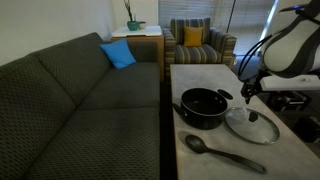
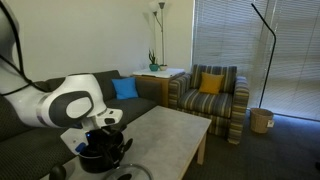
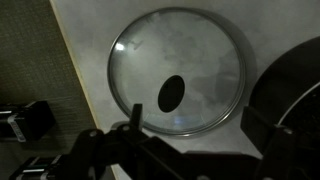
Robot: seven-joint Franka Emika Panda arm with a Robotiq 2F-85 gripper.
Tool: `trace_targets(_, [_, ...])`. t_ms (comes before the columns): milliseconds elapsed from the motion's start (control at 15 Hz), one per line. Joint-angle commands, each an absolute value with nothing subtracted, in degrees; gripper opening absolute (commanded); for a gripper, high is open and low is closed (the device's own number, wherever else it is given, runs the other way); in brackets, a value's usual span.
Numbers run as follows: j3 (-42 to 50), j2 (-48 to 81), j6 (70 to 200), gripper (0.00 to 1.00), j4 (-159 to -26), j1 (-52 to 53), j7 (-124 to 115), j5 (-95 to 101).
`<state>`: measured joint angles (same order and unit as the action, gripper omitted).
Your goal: Uncover the pot and cover it again
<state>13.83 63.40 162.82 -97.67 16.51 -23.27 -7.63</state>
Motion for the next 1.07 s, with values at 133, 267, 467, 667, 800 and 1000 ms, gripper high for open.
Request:
trace_targets(133, [12.14,66.74,152.44,1.0,-90.22,9.89,-24.57,-7.82])
trace_targets(267, [11.53,69.0,150.29,1.0,-86.82,8.2,-26.89,-8.65])
trace_targets(467, [8.8,73.55,148.2,1.0,-80.35,4.92,-28.67,-10.72])
trace_targets(667, [9.27,73.35,149.48,1.0,-81.54,5.68,-29.47,-10.61])
trace_targets(800, [8.79,75.7,148.64,1.0,-78.38,4.96,-30.29,-11.18])
trace_targets(1000, [8.7,76.48,148.18,1.0,-77.09,4.8,-30.54,-11.4])
